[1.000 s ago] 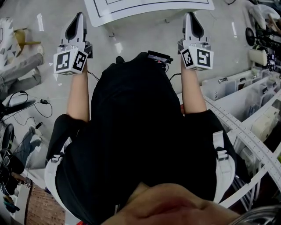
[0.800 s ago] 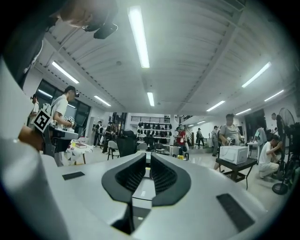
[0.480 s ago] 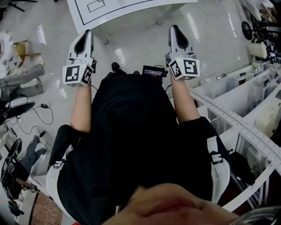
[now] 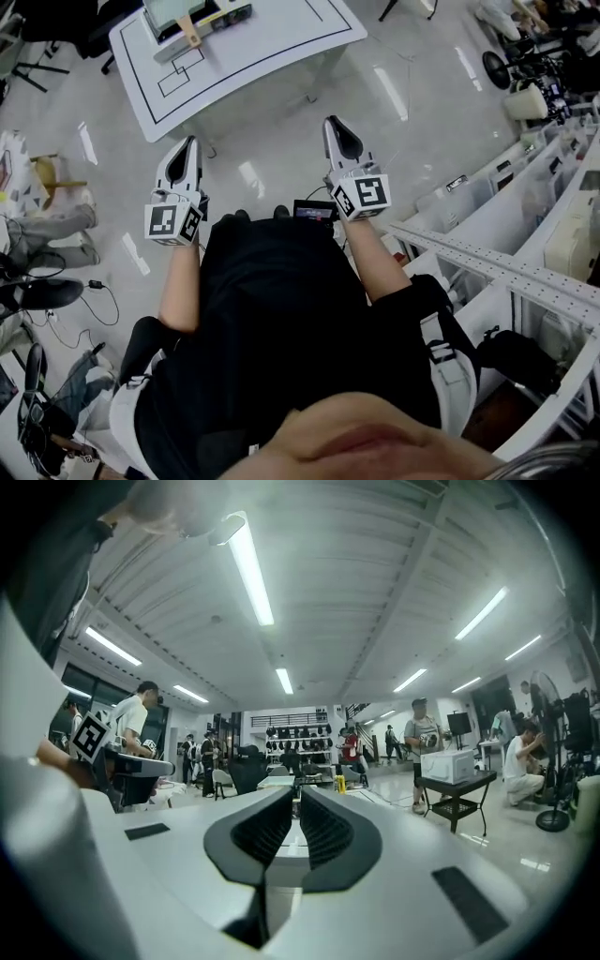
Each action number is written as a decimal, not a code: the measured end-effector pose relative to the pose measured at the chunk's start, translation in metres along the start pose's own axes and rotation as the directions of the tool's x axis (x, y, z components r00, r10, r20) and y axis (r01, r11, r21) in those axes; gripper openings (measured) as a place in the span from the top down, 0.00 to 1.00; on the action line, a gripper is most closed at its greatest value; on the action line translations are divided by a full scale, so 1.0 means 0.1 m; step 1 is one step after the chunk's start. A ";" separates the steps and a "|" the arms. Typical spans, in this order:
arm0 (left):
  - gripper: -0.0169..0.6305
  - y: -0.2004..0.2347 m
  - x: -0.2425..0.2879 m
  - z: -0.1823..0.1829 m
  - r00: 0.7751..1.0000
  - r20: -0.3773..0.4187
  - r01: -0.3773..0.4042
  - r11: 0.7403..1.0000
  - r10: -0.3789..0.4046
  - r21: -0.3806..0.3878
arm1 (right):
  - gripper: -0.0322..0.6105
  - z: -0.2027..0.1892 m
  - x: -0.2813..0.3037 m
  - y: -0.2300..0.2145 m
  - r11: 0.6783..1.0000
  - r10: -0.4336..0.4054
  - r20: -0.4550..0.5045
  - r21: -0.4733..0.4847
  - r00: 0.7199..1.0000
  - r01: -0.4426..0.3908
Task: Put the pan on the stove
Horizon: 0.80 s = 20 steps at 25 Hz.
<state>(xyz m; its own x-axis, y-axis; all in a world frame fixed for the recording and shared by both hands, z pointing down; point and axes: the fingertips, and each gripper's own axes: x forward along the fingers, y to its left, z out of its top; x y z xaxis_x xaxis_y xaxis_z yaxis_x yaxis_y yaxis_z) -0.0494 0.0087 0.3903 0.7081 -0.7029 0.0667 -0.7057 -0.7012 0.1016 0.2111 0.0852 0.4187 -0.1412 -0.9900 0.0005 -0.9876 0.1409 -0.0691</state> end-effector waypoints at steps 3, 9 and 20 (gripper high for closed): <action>0.94 0.01 0.07 0.06 1.000 0.001 0.028 1.000 -0.028 0.002 | 0.89 0.11 -0.04 -0.04 0.999 -0.034 0.023 -0.006 0.999 0.034; 0.94 0.04 0.13 0.38 0.993 0.072 0.093 0.995 -0.096 0.040 | 0.90 0.23 0.03 0.07 0.999 -0.044 0.033 -0.010 0.999 0.044; 0.94 0.26 -0.03 0.23 0.995 0.012 0.098 0.995 -0.098 -0.010 | 0.90 0.19 0.20 0.31 1.000 -0.004 0.010 -0.005 1.000 0.004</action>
<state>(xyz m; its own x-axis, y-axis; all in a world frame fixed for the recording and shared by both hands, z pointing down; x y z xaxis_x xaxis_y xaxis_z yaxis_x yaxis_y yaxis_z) -0.0702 -0.0097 0.3702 0.7734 -0.6324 0.0441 -0.6326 -0.7655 0.1174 0.1788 0.0692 0.3972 -0.1367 -0.9906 -0.0087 -0.9885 0.1370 -0.0637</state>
